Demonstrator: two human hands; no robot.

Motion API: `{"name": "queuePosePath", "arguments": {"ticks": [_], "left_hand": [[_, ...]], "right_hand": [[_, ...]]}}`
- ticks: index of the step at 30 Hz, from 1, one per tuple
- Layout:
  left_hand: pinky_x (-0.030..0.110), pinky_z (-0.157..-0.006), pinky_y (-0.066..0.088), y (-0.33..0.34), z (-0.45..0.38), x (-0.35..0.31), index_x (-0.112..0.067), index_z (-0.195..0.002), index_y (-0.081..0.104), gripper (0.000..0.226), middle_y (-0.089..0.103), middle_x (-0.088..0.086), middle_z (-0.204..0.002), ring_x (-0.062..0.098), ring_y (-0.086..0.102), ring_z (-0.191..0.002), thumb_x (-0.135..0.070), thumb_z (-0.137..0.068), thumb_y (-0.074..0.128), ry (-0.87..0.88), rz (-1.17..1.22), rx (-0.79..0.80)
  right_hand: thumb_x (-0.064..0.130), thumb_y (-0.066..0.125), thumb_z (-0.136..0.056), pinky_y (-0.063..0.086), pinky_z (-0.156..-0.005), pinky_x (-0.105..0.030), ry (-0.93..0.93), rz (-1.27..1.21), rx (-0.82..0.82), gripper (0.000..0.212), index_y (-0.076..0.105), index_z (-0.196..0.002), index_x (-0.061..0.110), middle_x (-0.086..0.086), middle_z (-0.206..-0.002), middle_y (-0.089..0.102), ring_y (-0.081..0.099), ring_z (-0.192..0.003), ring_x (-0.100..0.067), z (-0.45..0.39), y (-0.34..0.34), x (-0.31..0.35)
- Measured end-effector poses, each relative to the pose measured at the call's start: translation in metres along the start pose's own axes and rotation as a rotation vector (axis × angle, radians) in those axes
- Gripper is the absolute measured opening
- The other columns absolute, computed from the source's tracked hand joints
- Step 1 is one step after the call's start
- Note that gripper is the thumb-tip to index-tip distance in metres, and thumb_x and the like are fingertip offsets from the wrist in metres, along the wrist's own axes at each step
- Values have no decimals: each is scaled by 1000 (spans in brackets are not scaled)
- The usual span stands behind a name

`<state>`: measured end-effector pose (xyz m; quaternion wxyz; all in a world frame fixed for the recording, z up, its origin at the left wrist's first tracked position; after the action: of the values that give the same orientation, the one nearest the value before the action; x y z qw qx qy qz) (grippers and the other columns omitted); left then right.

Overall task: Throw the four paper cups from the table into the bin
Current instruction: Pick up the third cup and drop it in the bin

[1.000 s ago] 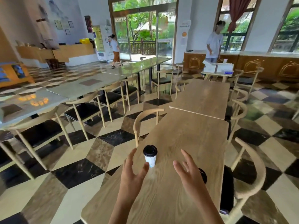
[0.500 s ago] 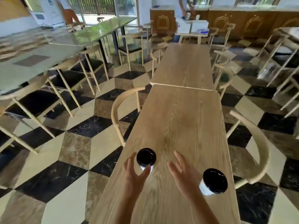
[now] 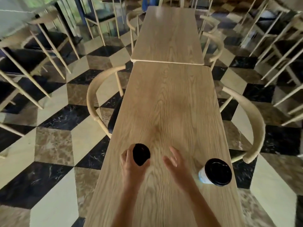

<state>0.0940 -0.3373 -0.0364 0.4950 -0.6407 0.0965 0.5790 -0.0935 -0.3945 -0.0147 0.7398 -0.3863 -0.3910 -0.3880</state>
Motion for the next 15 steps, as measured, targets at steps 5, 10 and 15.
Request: {"name": "queuePosePath", "arguments": {"ticks": [5,10,15], "left_hand": [[21,-78,41,-8,-1,8,-32,-133,50,78,48,1,-122,17,50,-106,-22,-66,86,-31,89,-36],[9,-73,39,-25,11,-4,-36,-127,50,67,55,-13,-115,-5,54,-103,-22,-71,83,-17,203,-39],[25,-86,51,-21,40,-34,-39,-131,53,64,67,-7,-118,4,65,-105,-40,-72,78,-75,524,135]], "right_hand": [[46,54,-94,33,-116,-44,2,26,-23,65,30,-152,29,6,-158,34,36,-143,-14,0,3,-3],[46,54,-94,33,-116,-45,10,-5,-45,65,28,-152,32,9,-159,32,34,-144,-15,14,-1,-3],[44,57,-94,35,-113,-39,-33,-69,-128,63,33,-151,30,9,-151,41,40,-138,-11,39,-31,2]]}}
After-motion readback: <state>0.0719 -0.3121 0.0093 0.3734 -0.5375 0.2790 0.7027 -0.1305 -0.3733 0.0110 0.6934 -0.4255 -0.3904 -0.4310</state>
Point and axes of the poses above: each hand's wrist, its own z-axis away from the middle knuckle, its own y-axis out of the palm, x = y × z, the point moved 9 cm from there along -z, towards the middle knuckle
